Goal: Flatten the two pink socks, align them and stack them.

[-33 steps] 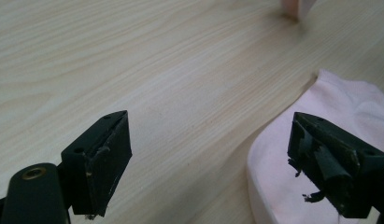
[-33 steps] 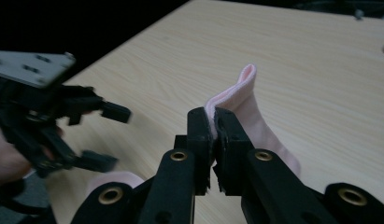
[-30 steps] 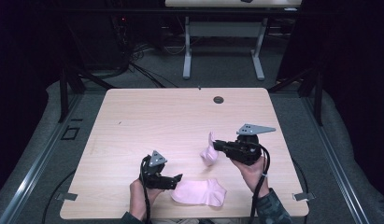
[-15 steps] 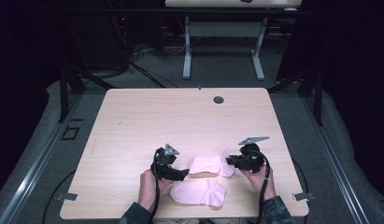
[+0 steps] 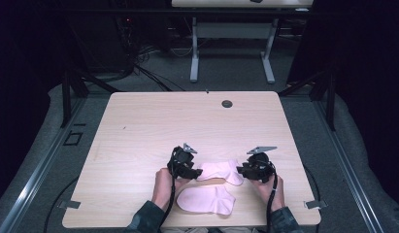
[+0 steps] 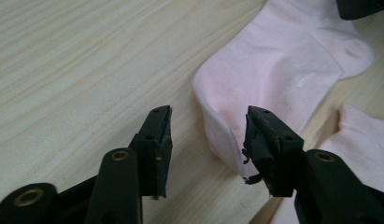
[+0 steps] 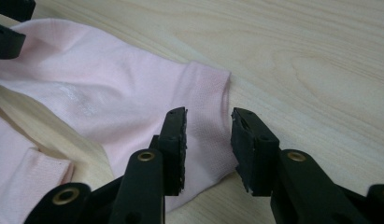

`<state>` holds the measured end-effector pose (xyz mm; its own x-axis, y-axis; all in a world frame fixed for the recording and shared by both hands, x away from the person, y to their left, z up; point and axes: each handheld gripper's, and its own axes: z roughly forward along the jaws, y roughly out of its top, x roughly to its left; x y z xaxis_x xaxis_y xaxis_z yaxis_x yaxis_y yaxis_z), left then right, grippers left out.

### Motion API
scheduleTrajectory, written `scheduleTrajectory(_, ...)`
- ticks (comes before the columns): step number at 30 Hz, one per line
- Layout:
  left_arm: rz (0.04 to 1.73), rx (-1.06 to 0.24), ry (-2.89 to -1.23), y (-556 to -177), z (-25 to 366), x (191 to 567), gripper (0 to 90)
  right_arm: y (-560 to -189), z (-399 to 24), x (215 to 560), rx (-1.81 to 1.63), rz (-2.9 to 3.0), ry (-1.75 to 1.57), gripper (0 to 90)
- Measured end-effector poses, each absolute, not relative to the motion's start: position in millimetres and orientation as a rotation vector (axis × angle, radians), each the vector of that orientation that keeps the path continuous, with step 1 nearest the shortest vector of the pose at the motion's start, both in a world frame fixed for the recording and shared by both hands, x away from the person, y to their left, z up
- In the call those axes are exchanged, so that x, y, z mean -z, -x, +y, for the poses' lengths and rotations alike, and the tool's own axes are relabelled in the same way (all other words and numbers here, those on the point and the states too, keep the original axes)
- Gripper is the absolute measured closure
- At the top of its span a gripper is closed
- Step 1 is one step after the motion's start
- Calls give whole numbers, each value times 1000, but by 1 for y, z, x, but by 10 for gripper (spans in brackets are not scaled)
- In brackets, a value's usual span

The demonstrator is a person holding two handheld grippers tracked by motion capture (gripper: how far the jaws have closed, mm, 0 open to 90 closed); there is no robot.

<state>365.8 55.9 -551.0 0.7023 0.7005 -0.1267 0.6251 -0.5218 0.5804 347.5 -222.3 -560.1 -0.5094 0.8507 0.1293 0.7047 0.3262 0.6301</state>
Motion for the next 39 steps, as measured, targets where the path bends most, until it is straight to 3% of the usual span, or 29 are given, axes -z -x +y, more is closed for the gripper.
scheduleTrajectory(6, 1027, -175, -2338, -370, 52, 556, 651, -346, -221, 560, -935, 2365, -1402, 685)
scheduleTrajectory(19, 1027, -201, -2367, -373, 50, 560, 866, -344, -218, 564, -913, 2393, -1358, 872)
scheduleTrajectory(39, 986, -259, -2206, -357, 77, 541, 889, -331, -220, 539, -1064, 2320, -1352, 900)
